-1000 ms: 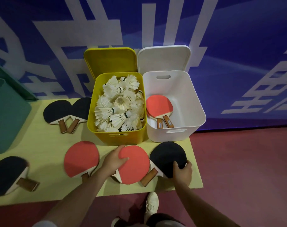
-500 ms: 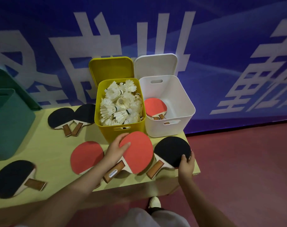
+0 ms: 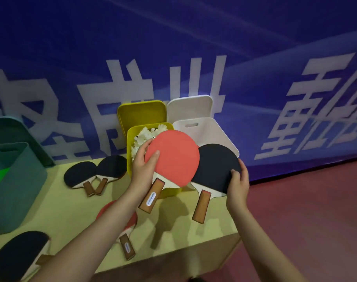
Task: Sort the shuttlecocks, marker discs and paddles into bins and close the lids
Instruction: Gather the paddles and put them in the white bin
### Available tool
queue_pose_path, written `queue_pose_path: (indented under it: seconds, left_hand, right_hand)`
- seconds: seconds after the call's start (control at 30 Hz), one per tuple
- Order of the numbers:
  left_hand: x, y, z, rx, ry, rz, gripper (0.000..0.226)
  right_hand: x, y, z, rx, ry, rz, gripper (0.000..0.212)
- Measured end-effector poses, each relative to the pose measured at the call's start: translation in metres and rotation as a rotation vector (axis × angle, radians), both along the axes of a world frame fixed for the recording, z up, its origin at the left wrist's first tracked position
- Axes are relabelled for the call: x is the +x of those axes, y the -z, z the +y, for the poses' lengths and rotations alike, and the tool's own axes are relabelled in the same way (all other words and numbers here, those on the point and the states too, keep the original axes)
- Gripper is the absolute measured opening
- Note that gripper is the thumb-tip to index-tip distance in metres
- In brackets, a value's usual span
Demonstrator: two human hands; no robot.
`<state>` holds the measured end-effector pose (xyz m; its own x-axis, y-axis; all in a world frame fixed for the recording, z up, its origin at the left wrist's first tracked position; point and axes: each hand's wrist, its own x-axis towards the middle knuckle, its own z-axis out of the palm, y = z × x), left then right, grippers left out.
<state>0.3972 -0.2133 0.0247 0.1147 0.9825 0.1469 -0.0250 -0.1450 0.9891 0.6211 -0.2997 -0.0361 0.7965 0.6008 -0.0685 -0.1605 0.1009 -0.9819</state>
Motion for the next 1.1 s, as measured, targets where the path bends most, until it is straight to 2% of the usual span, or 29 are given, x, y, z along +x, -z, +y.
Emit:
queue_pose_path:
  seconds: [0.2, 0.37, 0.53, 0.77, 0.97, 1.1]
  left_hand:
    - [-0.004, -0.042, 0.039, 0.011, -0.126, -0.071, 0.036]
    - [0.005, -0.057, 0.084, 0.01, -0.261, -0.058, 0.039]
    - [0.019, -0.048, 0.117, -0.016, -0.364, -0.056, 0.04]
    - [0.042, 0.0, 0.146, -0.111, -0.42, -0.062, 0.039]
    - [0.07, 0.027, 0.163, -0.216, -0.502, -0.135, 0.036]
    - [0.083, 0.041, 0.169, -0.265, -0.505, -0.158, 0.039]
  right_hand:
    - [0.017, -0.048, 0.079, 0.08, -0.114, -0.133, 0.039]
    - [0.047, -0.051, 0.151, 0.044, -0.213, -0.215, 0.034]
    - [0.093, -0.027, 0.214, -0.062, -0.308, -0.308, 0.035]
    - [0.138, 0.019, 0.278, -0.186, -0.323, -0.182, 0.036]
    - [0.153, 0.076, 0.315, -0.375, -0.668, -0.315, 0.025]
    - [0.151, 0.107, 0.345, -0.408, -0.814, -0.306, 0.022]
